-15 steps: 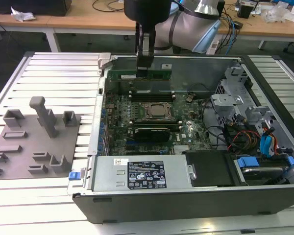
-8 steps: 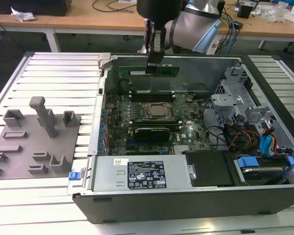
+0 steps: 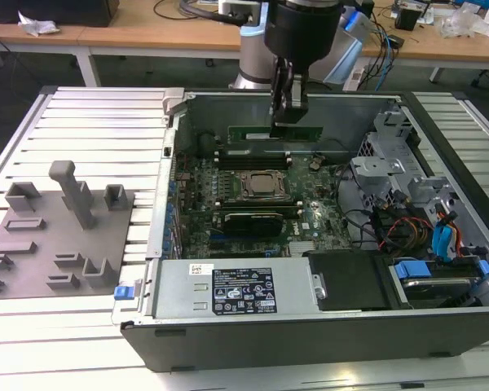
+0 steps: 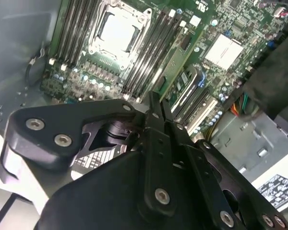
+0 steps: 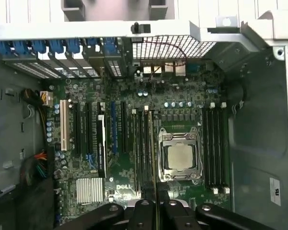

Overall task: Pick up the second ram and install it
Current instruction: 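Pick up the second ram and move it above second insertion slot, then insert the second ram into the second slot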

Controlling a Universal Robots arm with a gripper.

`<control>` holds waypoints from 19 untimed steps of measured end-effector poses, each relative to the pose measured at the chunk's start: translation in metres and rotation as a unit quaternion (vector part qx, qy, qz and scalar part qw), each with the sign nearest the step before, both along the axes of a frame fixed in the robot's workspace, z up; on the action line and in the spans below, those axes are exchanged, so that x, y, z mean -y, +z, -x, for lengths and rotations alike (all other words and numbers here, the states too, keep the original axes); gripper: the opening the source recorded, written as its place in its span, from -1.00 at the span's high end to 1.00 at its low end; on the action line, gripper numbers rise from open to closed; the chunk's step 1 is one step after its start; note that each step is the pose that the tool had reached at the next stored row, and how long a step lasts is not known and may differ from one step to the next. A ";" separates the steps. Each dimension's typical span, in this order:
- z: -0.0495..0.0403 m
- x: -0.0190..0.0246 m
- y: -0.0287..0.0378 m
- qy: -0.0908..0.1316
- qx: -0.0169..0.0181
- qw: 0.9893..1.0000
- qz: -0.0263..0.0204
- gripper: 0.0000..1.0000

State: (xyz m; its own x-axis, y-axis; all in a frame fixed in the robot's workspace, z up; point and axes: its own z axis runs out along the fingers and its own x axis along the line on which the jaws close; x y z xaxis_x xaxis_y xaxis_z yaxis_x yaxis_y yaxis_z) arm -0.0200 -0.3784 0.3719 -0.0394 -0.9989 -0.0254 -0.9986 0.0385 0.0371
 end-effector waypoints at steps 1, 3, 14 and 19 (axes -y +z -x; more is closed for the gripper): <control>-0.0012 0.0000 -0.0016 0.000 0.000 1.000 0.000 0.73; -0.0037 0.0000 -0.0050 0.000 0.000 1.000 0.000 0.73; -0.0086 0.0020 -0.0151 0.000 0.000 1.000 0.000 0.73; -0.0086 0.0020 -0.0152 0.000 0.000 1.000 0.000 0.73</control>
